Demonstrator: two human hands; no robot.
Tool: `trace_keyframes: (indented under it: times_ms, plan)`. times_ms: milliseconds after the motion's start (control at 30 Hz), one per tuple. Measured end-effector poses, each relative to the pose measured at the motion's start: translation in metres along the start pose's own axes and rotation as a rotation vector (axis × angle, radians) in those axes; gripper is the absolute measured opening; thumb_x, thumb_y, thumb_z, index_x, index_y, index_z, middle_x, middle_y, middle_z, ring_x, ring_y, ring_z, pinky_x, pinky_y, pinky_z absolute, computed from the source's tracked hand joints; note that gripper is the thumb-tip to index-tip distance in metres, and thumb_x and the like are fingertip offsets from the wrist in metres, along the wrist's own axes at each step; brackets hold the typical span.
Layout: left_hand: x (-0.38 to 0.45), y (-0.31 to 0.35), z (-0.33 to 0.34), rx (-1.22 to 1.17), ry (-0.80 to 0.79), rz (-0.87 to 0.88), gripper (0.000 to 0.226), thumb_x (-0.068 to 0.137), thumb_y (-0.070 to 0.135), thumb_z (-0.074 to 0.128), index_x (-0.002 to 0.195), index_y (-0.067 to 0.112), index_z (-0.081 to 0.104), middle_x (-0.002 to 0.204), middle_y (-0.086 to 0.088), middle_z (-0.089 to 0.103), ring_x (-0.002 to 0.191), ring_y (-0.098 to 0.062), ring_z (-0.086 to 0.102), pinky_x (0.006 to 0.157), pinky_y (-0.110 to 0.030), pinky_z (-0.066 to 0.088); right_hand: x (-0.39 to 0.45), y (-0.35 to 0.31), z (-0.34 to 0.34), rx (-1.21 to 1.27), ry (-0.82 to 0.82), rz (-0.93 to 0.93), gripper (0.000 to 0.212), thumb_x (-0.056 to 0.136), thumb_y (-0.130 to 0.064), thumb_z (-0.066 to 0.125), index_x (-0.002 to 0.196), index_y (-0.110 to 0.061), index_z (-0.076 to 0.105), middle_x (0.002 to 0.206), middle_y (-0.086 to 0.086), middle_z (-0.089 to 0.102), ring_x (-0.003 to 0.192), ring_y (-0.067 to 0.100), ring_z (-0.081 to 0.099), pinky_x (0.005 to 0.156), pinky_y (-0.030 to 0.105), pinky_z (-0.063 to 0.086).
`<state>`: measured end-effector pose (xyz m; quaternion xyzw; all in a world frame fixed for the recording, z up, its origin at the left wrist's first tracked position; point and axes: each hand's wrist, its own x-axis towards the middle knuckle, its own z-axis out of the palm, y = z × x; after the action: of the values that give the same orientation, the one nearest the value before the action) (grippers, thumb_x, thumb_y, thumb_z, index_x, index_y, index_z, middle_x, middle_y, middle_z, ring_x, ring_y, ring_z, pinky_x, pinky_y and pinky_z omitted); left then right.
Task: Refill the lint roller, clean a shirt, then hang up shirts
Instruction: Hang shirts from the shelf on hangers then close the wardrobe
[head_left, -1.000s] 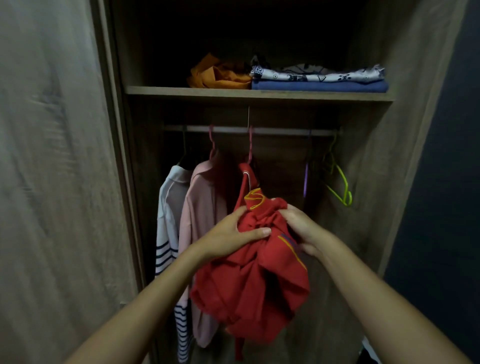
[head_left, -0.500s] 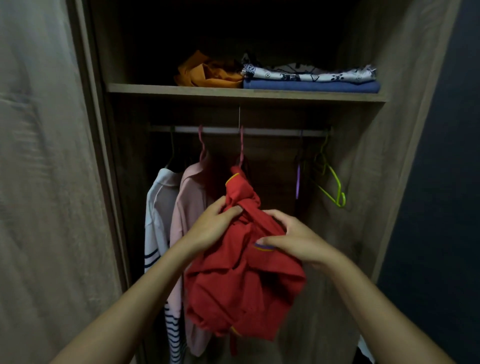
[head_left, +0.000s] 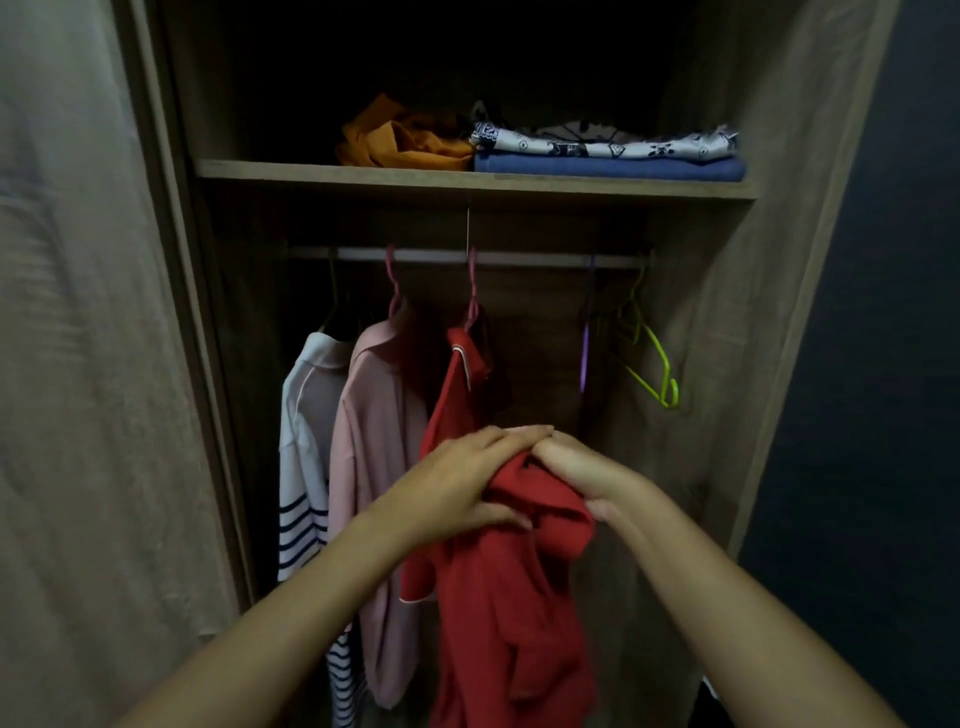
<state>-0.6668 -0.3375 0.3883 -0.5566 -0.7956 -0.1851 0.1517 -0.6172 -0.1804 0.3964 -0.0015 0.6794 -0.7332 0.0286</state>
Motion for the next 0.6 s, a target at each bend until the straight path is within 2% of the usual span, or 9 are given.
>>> trace_keyframes:
  times_ms: [67, 167, 233, 300, 367, 400, 467, 533, 600]
  plan:
    - [-0.002, -0.007, -0.003, 0.018, 0.047, 0.007, 0.072, 0.081, 0.044, 0.058, 0.146, 0.032, 0.03, 0.12, 0.001, 0.053, 0.111, -0.017, 0.054, 0.092, -0.031, 0.045, -0.004, -0.002, -0.009, 0.237, -0.086, 0.064, 0.03, 0.088, -0.014, 0.043, 0.107, -0.006, 0.064, 0.089, 0.015, 0.07, 0.074, 0.021, 0.069, 0.072, 0.03, 0.056]
    - [-0.007, -0.012, -0.006, 0.109, 0.157, -0.059, 0.05, 0.076, 0.051, 0.04, 0.121, 0.03, 0.05, 0.104, 0.001, 0.055, 0.097, -0.023, 0.06, 0.079, -0.036, 0.049, -0.008, 0.004, -0.029, 0.356, -0.167, 0.021, 0.065, 0.069, -0.026, 0.057, 0.132, -0.012, 0.052, 0.105, 0.02, 0.063, 0.086, 0.027, 0.063, 0.078, 0.035, 0.049]
    - [-0.01, -0.012, -0.004, 0.127, 0.252, -0.173, 0.04, 0.074, 0.053, 0.037, 0.105, 0.029, 0.05, 0.097, 0.002, 0.059, 0.093, -0.026, 0.062, 0.07, -0.039, 0.049, -0.014, 0.014, -0.03, 0.042, -0.14, -0.024, 0.07, 0.063, -0.03, 0.07, 0.131, -0.03, 0.053, 0.112, 0.0, 0.064, 0.094, 0.015, 0.058, 0.08, 0.031, 0.044]
    - [-0.008, -0.014, -0.003, 0.106, 0.387, -0.301, 0.029, 0.079, 0.048, 0.048, 0.098, 0.025, 0.05, 0.092, 0.0, 0.064, 0.091, -0.031, 0.063, 0.067, -0.041, 0.048, -0.02, 0.027, -0.025, -0.388, -0.067, 0.005, 0.068, 0.066, -0.039, 0.079, 0.126, -0.044, 0.048, 0.114, -0.021, 0.061, 0.107, 0.001, 0.055, 0.094, 0.029, 0.043]
    - [-0.005, -0.014, -0.008, 0.076, 0.493, -0.395, 0.022, 0.083, 0.04, 0.057, 0.093, 0.023, 0.048, 0.088, -0.003, 0.065, 0.087, -0.034, 0.063, 0.067, -0.042, 0.048, -0.022, 0.039, -0.023, -0.552, -0.01, 0.115, 0.071, 0.071, -0.054, 0.076, 0.132, -0.043, 0.042, 0.119, -0.019, 0.061, 0.11, 0.003, 0.057, 0.095, 0.03, 0.047]
    - [-0.004, -0.012, -0.011, 0.061, 0.528, -0.423, 0.021, 0.084, 0.039, 0.058, 0.091, 0.023, 0.047, 0.086, -0.004, 0.065, 0.085, -0.034, 0.062, 0.067, -0.043, 0.048, -0.022, 0.043, -0.023, -0.528, -0.002, 0.17, 0.066, 0.072, -0.056, 0.073, 0.131, -0.039, 0.048, 0.118, -0.014, 0.064, 0.104, 0.006, 0.061, 0.085, 0.029, 0.052]
    - [-0.002, -0.007, -0.018, 0.054, 0.551, -0.458, 0.021, 0.085, 0.041, 0.056, 0.089, 0.022, 0.047, 0.084, -0.003, 0.063, 0.082, -0.033, 0.062, 0.067, -0.043, 0.048, -0.021, 0.045, -0.025, -0.329, -0.05, 0.245, 0.046, 0.079, -0.044, 0.072, 0.122, -0.033, 0.06, 0.109, -0.006, 0.069, 0.089, 0.01, 0.064, 0.065, 0.024, 0.053]
    - [-0.003, -0.007, -0.022, 0.066, 0.561, -0.449, 0.023, 0.084, 0.042, 0.053, 0.091, 0.02, 0.053, 0.089, -0.002, 0.062, 0.086, -0.032, 0.062, 0.072, -0.044, 0.048, -0.017, 0.042, -0.025, -0.116, -0.044, 0.247, 0.027, 0.082, -0.021, 0.071, 0.109, -0.022, 0.07, 0.097, -0.001, 0.073, 0.077, 0.009, 0.068, 0.062, 0.024, 0.057]
    - [-0.004, -0.008, -0.028, 0.027, 0.542, -0.434, 0.035, 0.078, 0.039, 0.046, 0.102, 0.018, 0.06, 0.102, -0.003, 0.067, 0.099, -0.031, 0.062, 0.085, -0.045, 0.047, -0.014, 0.03, -0.025, -0.02, -0.019, 0.213, 0.019, 0.081, -0.013, 0.068, 0.1, -0.012, 0.072, 0.085, 0.002, 0.075, 0.07, 0.008, 0.069, 0.06, 0.023, 0.059]
